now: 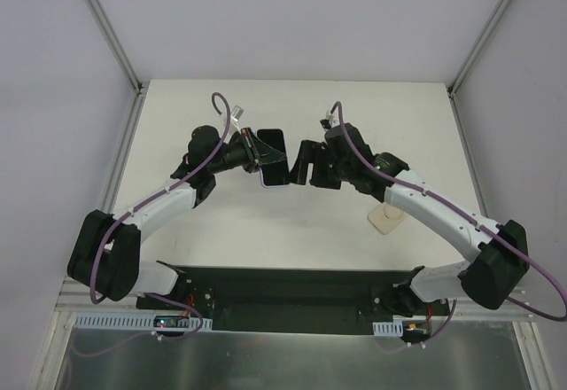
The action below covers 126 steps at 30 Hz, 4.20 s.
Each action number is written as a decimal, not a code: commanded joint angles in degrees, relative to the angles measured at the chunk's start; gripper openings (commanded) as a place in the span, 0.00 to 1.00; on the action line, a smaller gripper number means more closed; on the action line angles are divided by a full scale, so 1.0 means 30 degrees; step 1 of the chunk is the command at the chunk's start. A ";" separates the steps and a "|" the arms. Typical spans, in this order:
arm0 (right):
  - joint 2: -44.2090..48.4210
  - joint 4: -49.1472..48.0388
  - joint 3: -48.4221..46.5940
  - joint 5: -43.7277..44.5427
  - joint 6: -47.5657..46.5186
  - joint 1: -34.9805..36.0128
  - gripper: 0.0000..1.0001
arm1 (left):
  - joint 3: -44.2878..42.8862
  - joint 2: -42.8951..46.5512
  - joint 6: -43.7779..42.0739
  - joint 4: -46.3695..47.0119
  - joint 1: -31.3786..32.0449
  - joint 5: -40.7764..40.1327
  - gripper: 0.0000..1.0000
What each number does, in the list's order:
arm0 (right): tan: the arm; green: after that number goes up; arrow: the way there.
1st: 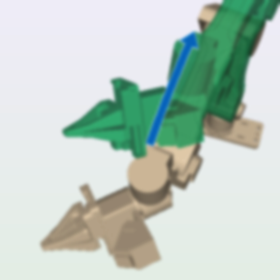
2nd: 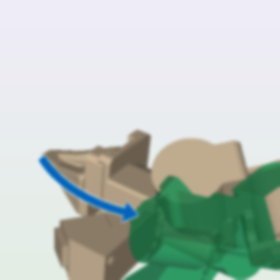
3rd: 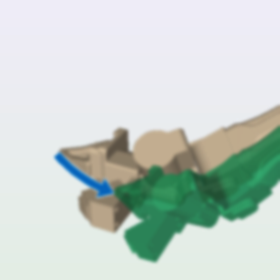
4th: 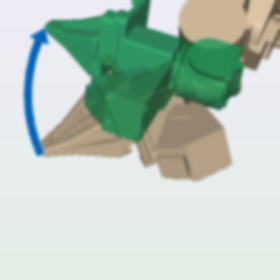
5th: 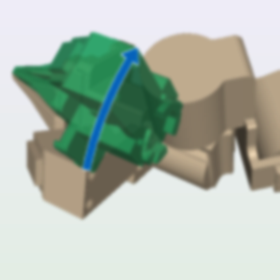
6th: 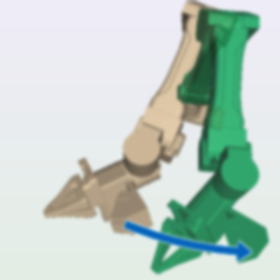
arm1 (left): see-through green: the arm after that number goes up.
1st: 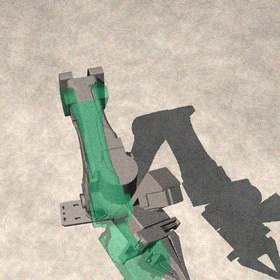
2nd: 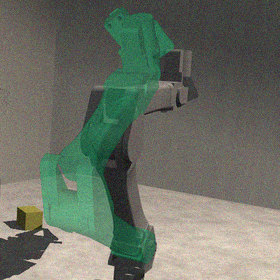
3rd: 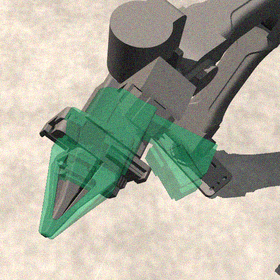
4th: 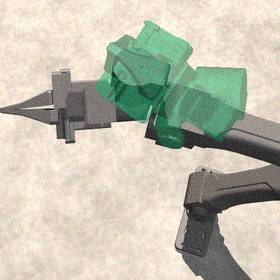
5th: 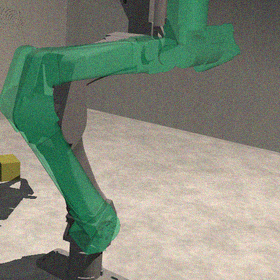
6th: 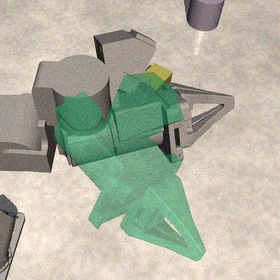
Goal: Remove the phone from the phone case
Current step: Remove the phone case from the phone.
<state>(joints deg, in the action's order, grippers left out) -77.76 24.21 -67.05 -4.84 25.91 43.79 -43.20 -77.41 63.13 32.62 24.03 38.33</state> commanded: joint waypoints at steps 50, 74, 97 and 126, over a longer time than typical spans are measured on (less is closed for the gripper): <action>-0.5282 0.2421 0.0171 0.5277 0.0123 0.1370 0.76 | -0.2299 0.3887 0.4854 0.4390 -0.0539 0.0555 0.00; -0.6571 0.0310 0.1812 0.3137 0.1382 0.1253 0.76 | -0.3675 0.3508 0.8630 0.8518 -0.1389 0.0496 0.00; 0.1683 0.0554 0.1341 0.4224 0.0533 -0.0063 0.76 | -0.3999 0.3771 0.6963 0.6236 -0.1565 0.1931 0.00; 0.5558 -0.7073 0.0172 -0.3365 0.1178 -0.0388 0.78 | -0.3002 0.2922 0.7637 0.6880 -0.1536 0.2664 0.00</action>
<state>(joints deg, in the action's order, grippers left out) -62.43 6.57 -65.23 -12.10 29.95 42.26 -51.77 -69.25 85.93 47.59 19.77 46.04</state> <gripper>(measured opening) 0.776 0.124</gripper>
